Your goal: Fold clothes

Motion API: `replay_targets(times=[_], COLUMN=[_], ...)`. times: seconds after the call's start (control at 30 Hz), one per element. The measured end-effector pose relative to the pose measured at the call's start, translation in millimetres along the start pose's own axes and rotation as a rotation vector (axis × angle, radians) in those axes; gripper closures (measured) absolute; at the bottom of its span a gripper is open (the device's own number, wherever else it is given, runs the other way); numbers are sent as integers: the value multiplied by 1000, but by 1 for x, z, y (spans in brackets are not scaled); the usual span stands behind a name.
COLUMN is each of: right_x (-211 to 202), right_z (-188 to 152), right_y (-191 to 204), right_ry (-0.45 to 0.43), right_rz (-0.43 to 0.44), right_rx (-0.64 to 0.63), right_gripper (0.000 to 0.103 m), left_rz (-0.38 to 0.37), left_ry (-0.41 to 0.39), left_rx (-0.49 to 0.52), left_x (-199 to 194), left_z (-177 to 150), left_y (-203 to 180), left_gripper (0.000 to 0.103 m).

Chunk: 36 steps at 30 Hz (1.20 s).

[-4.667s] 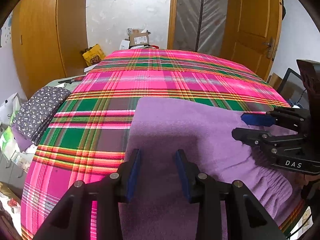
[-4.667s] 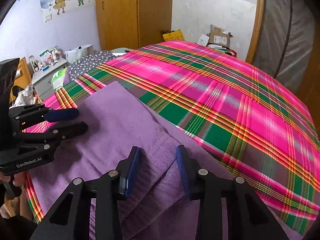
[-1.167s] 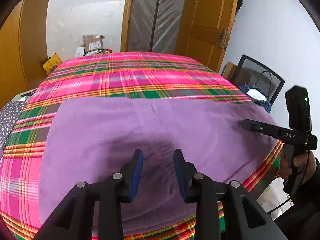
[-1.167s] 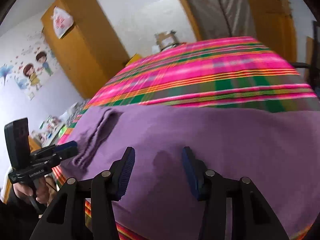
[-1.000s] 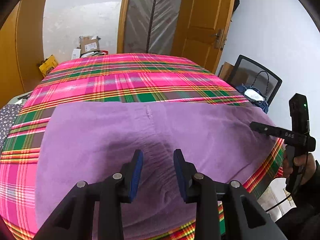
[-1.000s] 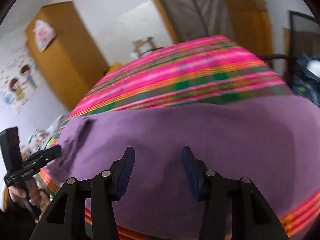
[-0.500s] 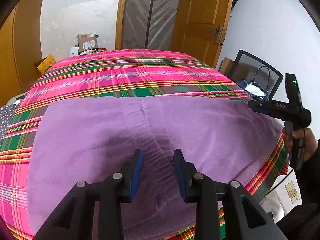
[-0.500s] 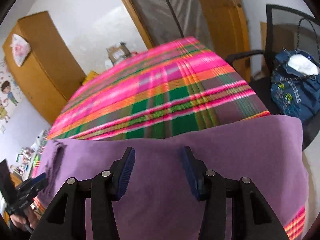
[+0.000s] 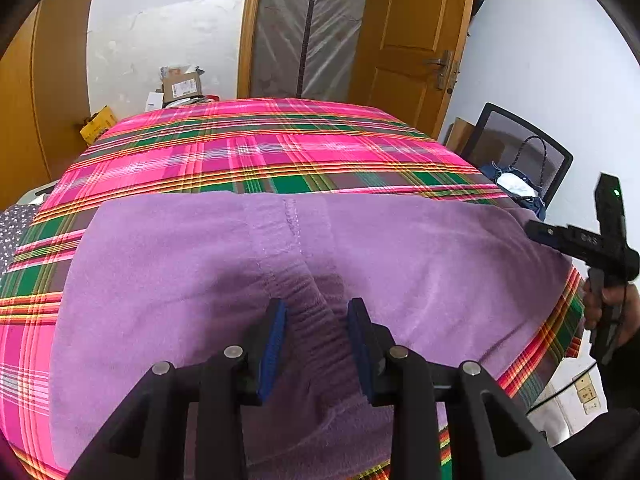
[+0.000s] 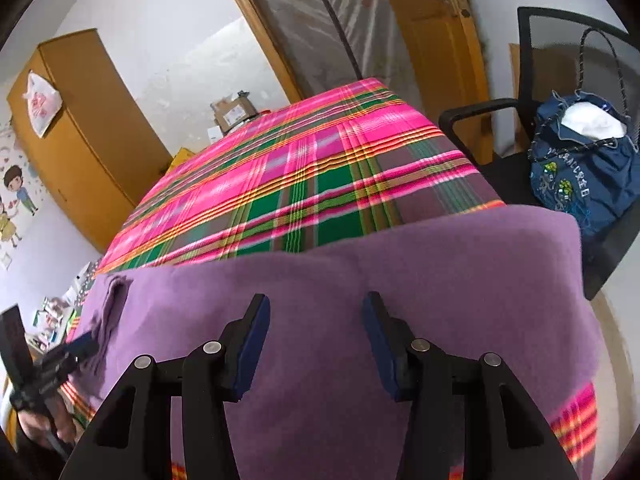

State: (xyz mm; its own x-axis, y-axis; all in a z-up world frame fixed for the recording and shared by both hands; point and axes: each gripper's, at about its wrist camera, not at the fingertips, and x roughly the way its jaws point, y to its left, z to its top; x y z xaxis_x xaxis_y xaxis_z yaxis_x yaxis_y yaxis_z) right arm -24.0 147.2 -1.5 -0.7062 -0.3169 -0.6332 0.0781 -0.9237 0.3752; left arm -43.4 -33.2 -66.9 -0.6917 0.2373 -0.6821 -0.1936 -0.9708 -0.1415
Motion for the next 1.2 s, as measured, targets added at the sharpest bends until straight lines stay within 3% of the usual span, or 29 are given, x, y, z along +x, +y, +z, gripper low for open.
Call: replay_targets(times=[0.27,0.47,0.7,0.83,0.97,1.2], right_x=[-37,-69,-90,-95,-86,-61], right_z=[-12,-20,-30,-47,-69,-84], right_y=[-37,-80,-117,-156,-190,-205], right_ry=[-50,-109,-142,-153,-104,-55], right_rz=[-46,-66,-97,-8,93,257], right_rx=[101,268,415,642,876,997], right_gripper=[53,53,52,52,51,51], left_rz=[14,-36,-88,-96,-98,-105], left_ry=[-9,-36,-12,8,28,51], left_rx=[-27,31,83,93,100,120], left_x=[-5,-9,1,7,13,22], left_z=[5,13,15,13,12,13], left_y=[-5,-32,-57,-62,-67,-79], left_gripper=[70,70,70,70,70,70])
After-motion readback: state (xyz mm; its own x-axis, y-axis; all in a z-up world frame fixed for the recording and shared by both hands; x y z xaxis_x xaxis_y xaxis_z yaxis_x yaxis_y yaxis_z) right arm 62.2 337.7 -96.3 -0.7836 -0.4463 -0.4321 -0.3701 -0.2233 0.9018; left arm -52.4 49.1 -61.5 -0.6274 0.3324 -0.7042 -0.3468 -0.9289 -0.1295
